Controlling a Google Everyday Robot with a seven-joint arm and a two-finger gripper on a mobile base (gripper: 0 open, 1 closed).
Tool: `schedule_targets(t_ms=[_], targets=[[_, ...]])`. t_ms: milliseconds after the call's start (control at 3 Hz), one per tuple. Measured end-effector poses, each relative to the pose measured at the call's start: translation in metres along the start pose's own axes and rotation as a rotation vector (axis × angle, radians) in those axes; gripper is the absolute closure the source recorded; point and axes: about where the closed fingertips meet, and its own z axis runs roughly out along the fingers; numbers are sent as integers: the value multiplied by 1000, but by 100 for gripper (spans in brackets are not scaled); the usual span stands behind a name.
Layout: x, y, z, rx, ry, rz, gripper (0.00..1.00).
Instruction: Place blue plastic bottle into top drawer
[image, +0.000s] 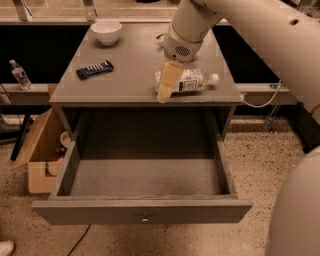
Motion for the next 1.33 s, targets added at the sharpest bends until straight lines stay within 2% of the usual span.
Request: schedule_targets(t_ms=[333,1000,1333], targets=[[7,-17,24,-9,36,26,0],[45,-35,35,3,84,54,0],[67,-31,37,-15,95,48,24]])
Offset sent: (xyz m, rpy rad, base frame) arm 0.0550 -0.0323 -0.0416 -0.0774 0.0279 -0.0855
